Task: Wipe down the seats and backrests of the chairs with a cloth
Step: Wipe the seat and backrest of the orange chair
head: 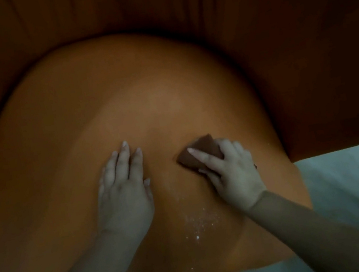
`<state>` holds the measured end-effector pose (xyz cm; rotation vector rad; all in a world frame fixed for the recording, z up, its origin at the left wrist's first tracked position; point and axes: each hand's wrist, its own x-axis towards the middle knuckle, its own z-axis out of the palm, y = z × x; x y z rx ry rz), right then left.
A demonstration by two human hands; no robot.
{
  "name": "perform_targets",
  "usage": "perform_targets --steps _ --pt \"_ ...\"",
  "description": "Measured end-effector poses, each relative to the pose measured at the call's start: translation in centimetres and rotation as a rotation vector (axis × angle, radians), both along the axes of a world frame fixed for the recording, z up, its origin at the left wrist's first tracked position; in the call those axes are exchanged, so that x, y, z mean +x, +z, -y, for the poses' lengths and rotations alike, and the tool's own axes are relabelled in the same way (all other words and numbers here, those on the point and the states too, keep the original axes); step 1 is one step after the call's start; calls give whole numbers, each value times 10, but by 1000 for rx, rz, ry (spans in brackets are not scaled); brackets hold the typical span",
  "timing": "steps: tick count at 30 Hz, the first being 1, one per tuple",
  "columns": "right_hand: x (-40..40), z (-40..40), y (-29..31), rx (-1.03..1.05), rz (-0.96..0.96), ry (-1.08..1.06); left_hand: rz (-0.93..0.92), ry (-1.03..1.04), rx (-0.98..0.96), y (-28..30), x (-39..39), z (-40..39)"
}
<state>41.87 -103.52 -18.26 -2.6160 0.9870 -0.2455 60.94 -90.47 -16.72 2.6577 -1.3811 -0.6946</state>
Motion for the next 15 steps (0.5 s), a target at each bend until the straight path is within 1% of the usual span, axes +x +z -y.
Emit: perform_targets --steps 1,3,5,6,8,10,12,13,14,15 --pt "1 10 3 16 1 -46 -9 -21 -12 -1 0 3" --pt "7 47 4 10 -36 -251 11 -47 -22 -2 2 15" --pt "5 73 -1 93 -74 -411 11 -57 -22 -4 5 24" --pt "1 68 -3 114 -82 -420 1 -50 -16 -6 6 25" --pt "-8 39 -4 100 -74 -313 -8 -57 -3 -9 4 30" --pt "-17 9 -1 117 -15 -221 -23 -59 0 -9 2 32" --pt "-25 -3 -2 110 0 -155 -18 -52 4 -9 0 33" --pt "-26 2 -1 86 -3 -149 -11 -53 9 -8 0 33" --pt "-28 12 -3 51 11 -189 -9 -52 19 -8 1 34" --pt "-29 25 -5 16 -7 -308 -9 -57 30 -7 2 34"
